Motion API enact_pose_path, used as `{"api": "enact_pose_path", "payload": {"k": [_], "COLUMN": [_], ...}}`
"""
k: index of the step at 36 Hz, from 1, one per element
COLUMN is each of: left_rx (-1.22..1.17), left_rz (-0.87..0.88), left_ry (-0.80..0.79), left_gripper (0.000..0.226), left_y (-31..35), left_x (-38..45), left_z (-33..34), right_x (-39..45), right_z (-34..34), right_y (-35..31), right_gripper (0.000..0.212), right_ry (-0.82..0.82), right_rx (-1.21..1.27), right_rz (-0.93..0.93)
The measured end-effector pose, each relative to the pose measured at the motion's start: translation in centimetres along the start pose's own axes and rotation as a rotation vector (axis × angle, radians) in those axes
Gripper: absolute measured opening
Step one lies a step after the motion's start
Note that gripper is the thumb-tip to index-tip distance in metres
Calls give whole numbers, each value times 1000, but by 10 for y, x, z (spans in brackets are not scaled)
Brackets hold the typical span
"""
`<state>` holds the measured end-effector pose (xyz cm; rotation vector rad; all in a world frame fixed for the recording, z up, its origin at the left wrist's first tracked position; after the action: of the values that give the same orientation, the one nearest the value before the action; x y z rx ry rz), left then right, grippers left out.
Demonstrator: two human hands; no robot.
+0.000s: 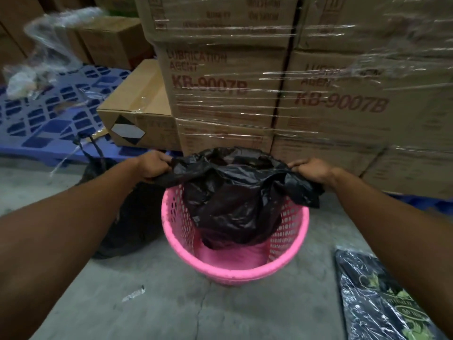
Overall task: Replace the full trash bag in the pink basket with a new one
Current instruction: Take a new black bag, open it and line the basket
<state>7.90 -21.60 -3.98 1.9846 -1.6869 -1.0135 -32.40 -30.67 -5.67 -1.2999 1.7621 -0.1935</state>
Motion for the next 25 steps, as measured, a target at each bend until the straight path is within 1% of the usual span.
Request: {"api": "enact_pose_path", "payload": {"k": [3,6,9,11,13,15,16,18,19,21,25], "left_rx": [-156,-313,-488,-554,-570,-553,-541,-541,-554,-595,-715], "left_rz": [-92,-114,-98,-65,-36,-29,-26,-29,-31,-54,-152], "left_ry": [-69,-47,-26,-35,-18,29,51,91,95,100,107], "left_gripper": [33,39,37,38,41,38,36,31,29,31,34], "left_y": [-28,-36,-34,-33,-35,-37,-37,-35,-33,-30,-23], "left_x": [-24,-38,-56,-67,-78,-87,-91,-99,-102,-107,-118], "left_z": [12,17,21,22,21,21,22,25,27,31,42], "right_x": [-2,-13,-29,-38,-45,-51,-55,-67,-73,-85,-109], "right_z": [8,10,7,6,3,0,0,2,6,16,26], "right_y": [30,53,67,76,87,100,107,118,121,124,121], "right_gripper": [30,29,42,53,59,56,51,33,28,31,23], "right_ry": [-167,-327,-435,-500,-489,-407,-345,-237,-227,-274,-355], "right_rx": [126,228,267,299,345,375,370,306,279,299,535], "right_rz": [56,89,89,97,138,205,248,336,379,446,527]}}
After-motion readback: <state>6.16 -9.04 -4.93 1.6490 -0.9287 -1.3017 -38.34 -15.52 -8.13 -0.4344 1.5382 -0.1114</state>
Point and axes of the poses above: each hand's wrist, its own x-axis towards the middle knuckle, its own z-axis out of the palm, y = z × x, the point moved 7 cm from there along x, towards the middle knuckle, and after that the axes turned 15 degrees about z, right-handed, at the moved point
